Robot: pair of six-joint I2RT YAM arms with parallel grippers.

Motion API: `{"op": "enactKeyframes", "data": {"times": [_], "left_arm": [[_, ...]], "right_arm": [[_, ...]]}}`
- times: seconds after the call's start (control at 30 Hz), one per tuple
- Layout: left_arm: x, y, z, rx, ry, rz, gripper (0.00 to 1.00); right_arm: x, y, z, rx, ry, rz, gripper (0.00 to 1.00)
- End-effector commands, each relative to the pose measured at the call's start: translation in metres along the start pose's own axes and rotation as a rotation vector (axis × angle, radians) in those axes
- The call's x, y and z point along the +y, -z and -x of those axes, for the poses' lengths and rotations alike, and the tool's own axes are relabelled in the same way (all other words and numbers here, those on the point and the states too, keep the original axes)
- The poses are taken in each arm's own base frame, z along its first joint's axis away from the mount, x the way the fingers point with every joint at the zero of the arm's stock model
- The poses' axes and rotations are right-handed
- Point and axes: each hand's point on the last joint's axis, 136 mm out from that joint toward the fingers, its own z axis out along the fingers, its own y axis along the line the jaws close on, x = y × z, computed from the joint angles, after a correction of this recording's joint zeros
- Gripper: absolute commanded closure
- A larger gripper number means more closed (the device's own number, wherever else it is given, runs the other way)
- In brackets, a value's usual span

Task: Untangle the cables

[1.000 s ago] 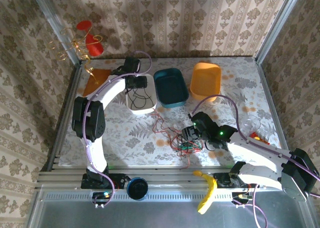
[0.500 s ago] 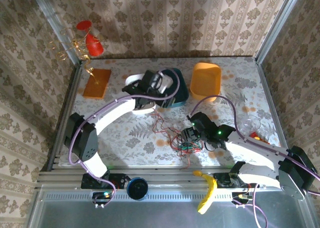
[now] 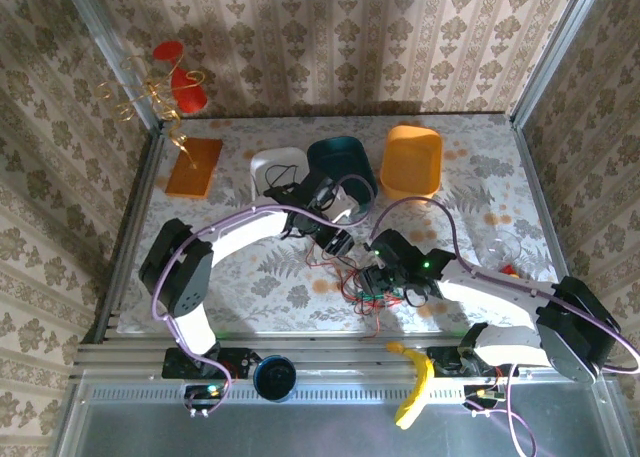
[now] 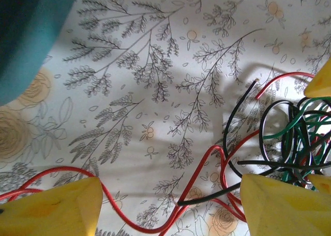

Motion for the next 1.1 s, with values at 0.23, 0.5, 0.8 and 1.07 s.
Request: {"op": "enactKeyframes", "data": {"times": [0.23, 0.5, 0.8, 1.07], "left_arm": [[-0.016, -0.011, 0.003, 0.031, -0.066, -0.040, 0.30], [-0.034, -0.022, -0.006, 0.111, -0.151, -0.079, 0.31], [-0.056, -0.037, -0.026, 0.207, -0.228, -0.104, 0.35], [-0.067, -0.042, -0.040, 0.249, -0.271, -0.112, 0.36]], "right_arm": [[-0.015, -0.003, -0.006, 0.043, -0.064, -0.060, 0.74], [-0.022, -0.001, -0.006, 0.033, -0.098, -0.073, 0.71], [-0.044, 0.015, -0.004, -0.053, -0.205, -0.099, 0.68], [-0.054, 0.022, -0.003, -0.101, -0.269, -0.083, 0.67]]}}
